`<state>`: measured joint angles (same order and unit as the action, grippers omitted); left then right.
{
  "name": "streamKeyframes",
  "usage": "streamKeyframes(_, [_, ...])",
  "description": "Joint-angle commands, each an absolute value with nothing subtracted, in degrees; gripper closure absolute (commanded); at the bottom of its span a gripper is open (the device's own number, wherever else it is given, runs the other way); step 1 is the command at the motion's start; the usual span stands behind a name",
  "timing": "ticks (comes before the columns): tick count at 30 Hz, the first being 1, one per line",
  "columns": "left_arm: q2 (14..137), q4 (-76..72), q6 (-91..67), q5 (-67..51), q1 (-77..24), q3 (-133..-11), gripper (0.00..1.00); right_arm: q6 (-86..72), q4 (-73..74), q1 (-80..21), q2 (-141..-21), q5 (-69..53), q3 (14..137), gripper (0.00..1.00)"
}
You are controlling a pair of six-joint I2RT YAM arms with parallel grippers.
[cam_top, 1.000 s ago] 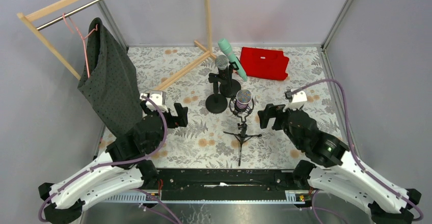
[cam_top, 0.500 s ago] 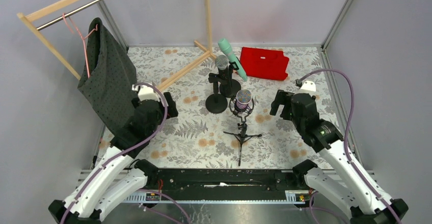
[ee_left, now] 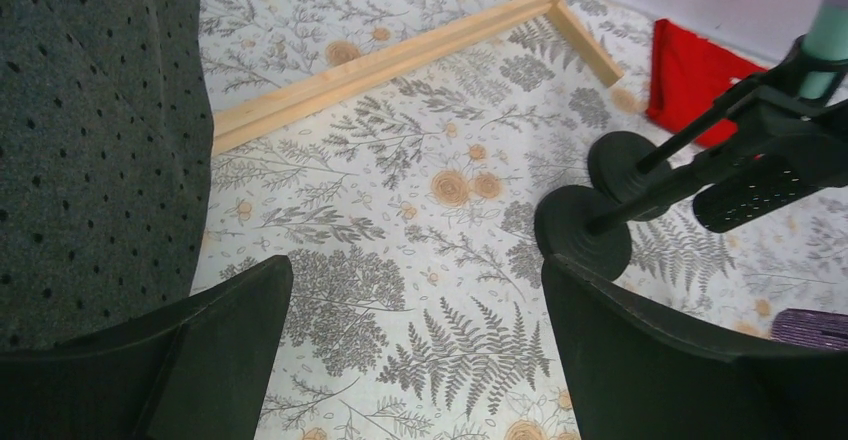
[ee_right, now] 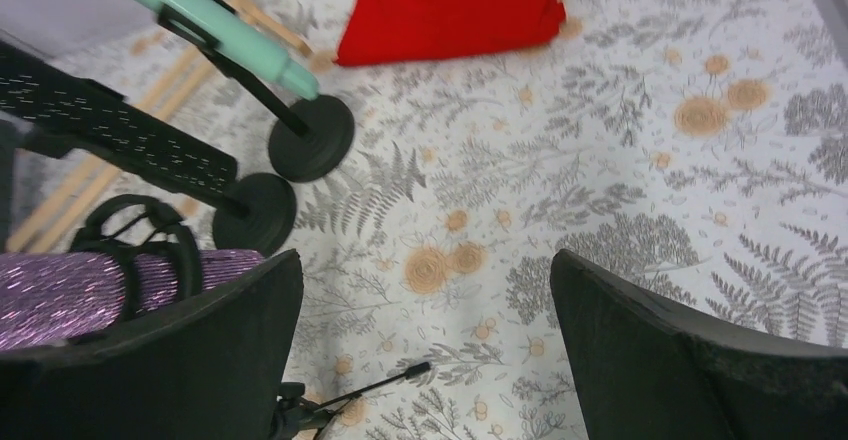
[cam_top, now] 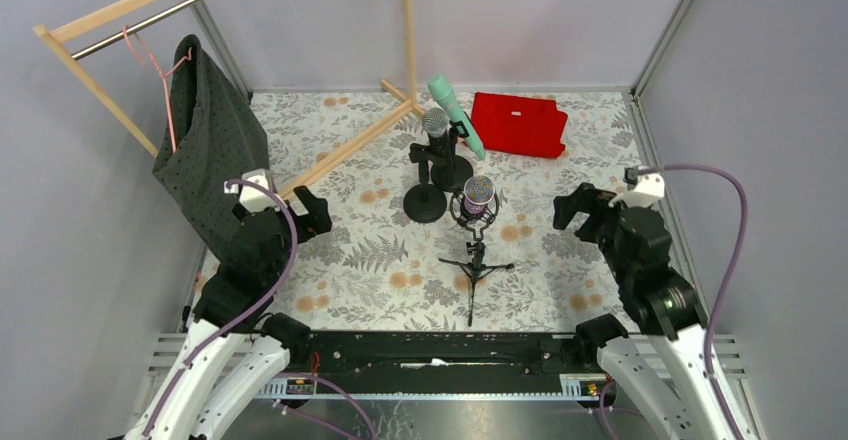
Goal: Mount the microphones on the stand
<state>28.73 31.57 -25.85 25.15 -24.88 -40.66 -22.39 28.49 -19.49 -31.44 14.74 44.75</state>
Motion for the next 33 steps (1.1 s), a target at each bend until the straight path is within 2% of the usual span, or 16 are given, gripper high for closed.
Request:
streamKeyframes(1, [25.8,27.5,-24.8,22.1,-24.6,-39.9,0.01,-17.2,26.4,-19.2,-23.3,13.8,42.5,0.0])
streamKeyframes(10, [23.6,24.6,-25.9,21.7,-24.6,-37.9,0.01,-14.6,23.5,-19.2,-12.4,12.5,36.1,0.0])
streamKeyframes(33, [24.3,23.7,-25.3,21.5,-24.6,-37.4,0.01,-13.0,25.3,-19.2,-10.6,13.0,35.9,0.0])
